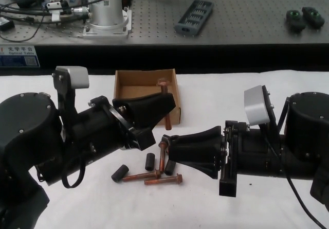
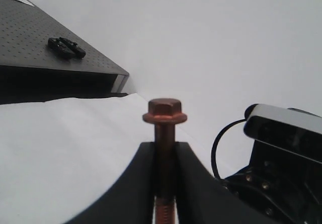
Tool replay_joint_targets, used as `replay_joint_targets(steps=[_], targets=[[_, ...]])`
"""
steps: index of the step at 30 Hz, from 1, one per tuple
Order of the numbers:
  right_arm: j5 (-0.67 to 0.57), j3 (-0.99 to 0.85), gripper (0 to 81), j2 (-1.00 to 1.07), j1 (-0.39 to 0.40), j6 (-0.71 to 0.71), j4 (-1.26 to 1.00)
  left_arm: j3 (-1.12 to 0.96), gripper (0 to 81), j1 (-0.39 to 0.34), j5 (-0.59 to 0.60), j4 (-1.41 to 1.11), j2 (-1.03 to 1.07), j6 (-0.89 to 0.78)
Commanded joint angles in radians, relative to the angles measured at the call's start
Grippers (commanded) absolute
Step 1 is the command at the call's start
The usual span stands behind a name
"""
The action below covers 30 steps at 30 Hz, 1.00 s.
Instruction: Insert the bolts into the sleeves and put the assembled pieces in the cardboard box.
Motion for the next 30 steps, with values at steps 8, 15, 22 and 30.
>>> replay_joint_targets(steps=[8, 15, 22, 30], targets=[[-0.021, -0.01, 3.9, 0.002, 0.003, -0.004, -0.016, -0.006, 0.6, 0.0, 0.087, -0.043, 0.001, -0.038], [-0.028, -0.01, 3.9, 0.002, 0.003, -0.004, -0.016, -0.006, 0.6, 0.002, 0.085, -0.004, 0.001, -0.052], [-0.044, -0.01, 3.9, 0.002, 0.003, -0.001, -0.025, 0.02, 0.6, 0.003, 0.085, -0.012, 0.001, -0.074], [-0.043, -0.01, 3.9, 0.002, 0.003, 0.024, -0.084, 0.041, 0.6, 0.003, 0.097, -0.039, 0.001, -0.098]])
